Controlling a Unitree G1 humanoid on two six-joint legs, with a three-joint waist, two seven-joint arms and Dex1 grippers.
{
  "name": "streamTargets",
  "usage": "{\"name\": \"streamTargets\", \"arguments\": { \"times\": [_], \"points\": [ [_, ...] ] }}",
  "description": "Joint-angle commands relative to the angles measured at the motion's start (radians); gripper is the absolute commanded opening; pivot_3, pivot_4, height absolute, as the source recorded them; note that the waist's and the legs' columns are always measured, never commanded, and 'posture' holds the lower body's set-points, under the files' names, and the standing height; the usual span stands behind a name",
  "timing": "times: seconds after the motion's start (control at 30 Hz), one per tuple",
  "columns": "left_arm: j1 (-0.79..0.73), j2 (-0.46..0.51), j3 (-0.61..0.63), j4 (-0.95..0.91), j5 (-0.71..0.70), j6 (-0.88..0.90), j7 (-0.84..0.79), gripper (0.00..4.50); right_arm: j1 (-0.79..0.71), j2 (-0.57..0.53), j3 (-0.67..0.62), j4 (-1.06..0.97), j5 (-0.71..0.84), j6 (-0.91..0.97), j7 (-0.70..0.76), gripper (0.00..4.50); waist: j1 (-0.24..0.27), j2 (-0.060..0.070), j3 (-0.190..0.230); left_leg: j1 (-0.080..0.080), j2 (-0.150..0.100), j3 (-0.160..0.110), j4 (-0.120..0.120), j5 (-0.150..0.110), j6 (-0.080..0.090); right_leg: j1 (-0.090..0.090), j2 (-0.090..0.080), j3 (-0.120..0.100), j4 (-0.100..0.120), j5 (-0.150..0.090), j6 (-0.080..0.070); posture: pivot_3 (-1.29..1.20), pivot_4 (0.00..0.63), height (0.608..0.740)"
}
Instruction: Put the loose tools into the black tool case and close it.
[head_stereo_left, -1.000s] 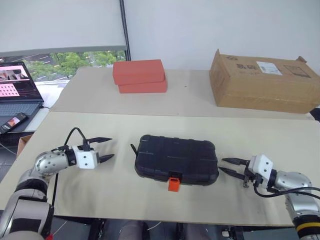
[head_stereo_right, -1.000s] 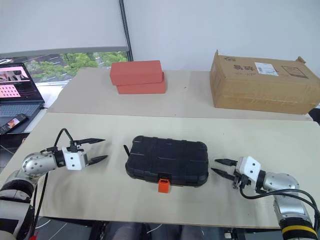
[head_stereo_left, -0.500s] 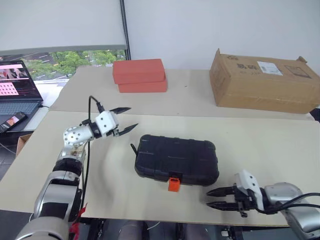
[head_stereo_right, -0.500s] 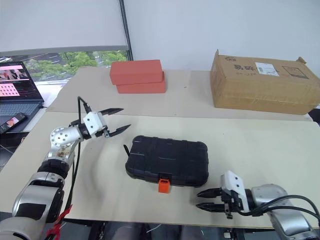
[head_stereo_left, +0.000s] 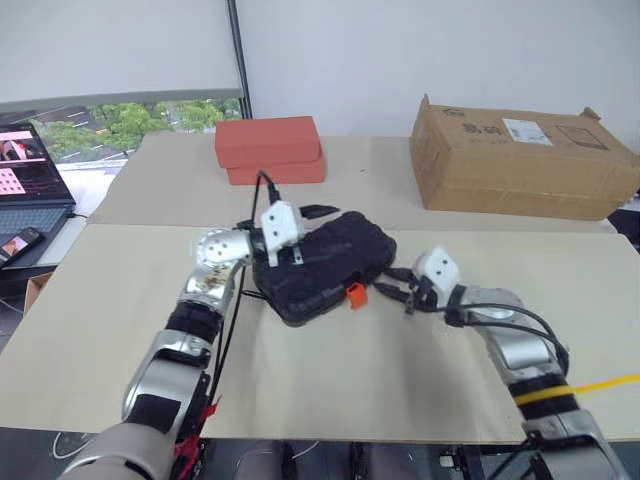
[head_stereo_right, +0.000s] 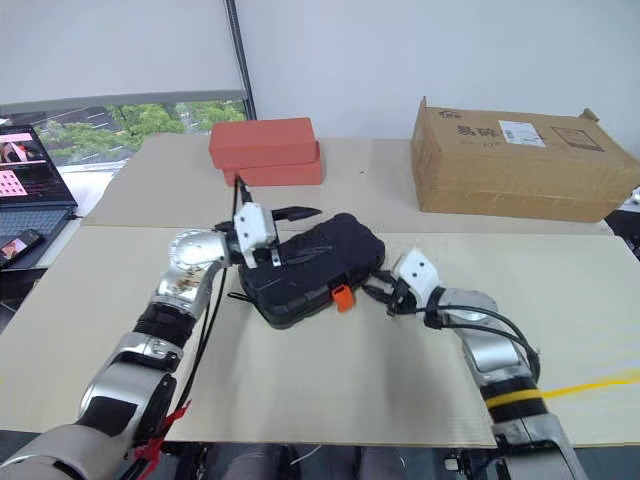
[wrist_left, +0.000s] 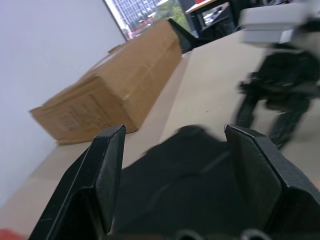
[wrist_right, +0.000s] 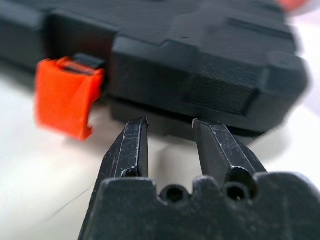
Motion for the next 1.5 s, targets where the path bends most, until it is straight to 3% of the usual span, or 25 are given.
{"name": "streamTargets", "arguments": {
  "times": [0.03, 0.2, 0.47, 0.87, 0.9, 0.93, 1.47, 1.5],
  "points": [
    [0.011, 0.005, -0.023, -0.046, 0.025, 0.072, -0.003, 3.37, 0.021, -0.023, -0.045, -0.092, 0.048, 0.067, 0.019, 1.73, 0.001, 0.000, 0.000, 0.000, 0.000, 0.000, 0.000, 0.000, 0.000, 0.000, 0.000, 0.000, 0.000, 0.000, 0.000, 0.00, 0.150, 0.711],
    [0.032, 0.007, -0.040, -0.030, 0.089, 0.126, 0.061, 3.37, 0.129, -0.097, -0.035, -0.284, 0.128, 0.261, 0.096, 1.73, 0.006, 0.001, 0.000, -0.003, 0.000, -0.001, 0.000, -0.002, 0.002, 0.000, 0.000, -0.001, -0.004, -0.001, 0.001, 0.00, 0.150, 0.711],
    [0.068, -0.016, -0.064, -0.055, 0.141, 0.225, 0.141, 3.37, 0.174, -0.014, 0.011, -0.406, 0.112, 0.418, -0.028, 1.73, 0.004, 0.001, -0.001, -0.001, 0.000, -0.003, 0.000, -0.007, 0.012, 0.001, -0.001, -0.002, -0.001, -0.001, 0.001, 0.00, 0.150, 0.711],
    [0.081, -0.014, -0.066, -0.087, 0.144, 0.253, 0.155, 3.37, 0.159, 0.044, 0.042, -0.426, 0.084, 0.481, -0.115, 1.73, 0.004, 0.001, -0.001, -0.001, -0.001, -0.003, 0.000, -0.005, 0.009, 0.002, -0.001, -0.002, -0.001, -0.001, 0.001, 0.00, 0.150, 0.711],
    [0.081, -0.015, -0.066, -0.086, 0.143, 0.253, 0.155, 3.37, 0.157, 0.047, 0.043, -0.422, 0.073, 0.478, -0.127, 2.24, 0.004, 0.001, -0.001, -0.001, -0.001, -0.003, 0.000, -0.006, 0.009, 0.002, -0.001, -0.002, -0.001, -0.001, 0.001, 0.00, 0.150, 0.711],
    [0.081, -0.015, -0.066, -0.086, 0.143, 0.253, 0.153, 3.37, 0.156, 0.048, 0.043, -0.420, 0.069, 0.476, -0.131, 2.44, 0.003, 0.001, -0.001, -0.001, -0.001, -0.003, 0.000, -0.006, 0.010, 0.002, -0.001, -0.002, -0.001, -0.001, 0.001, 0.00, 0.150, 0.711],
    [0.078, -0.018, -0.066, -0.060, 0.143, 0.241, 0.155, 3.37, 0.148, 0.075, 0.034, -0.471, 0.092, 0.540, -0.155, 2.44, 0.003, 0.001, -0.001, -0.001, -0.001, -0.003, 0.000, -0.007, 0.011, 0.002, -0.001, -0.002, -0.001, -0.001, 0.001, 0.00, 0.150, 0.711],
    [0.079, -0.018, -0.066, -0.060, 0.143, 0.240, 0.155, 3.37, 0.148, 0.071, 0.037, -0.469, 0.084, 0.536, -0.156, 2.21, 0.003, 0.001, -0.001, -0.001, -0.001, -0.003, 0.000, -0.007, 0.011, 0.002, -0.001, -0.002, -0.001, -0.001, 0.001, 0.00, 0.150, 0.711]
  ]
}}
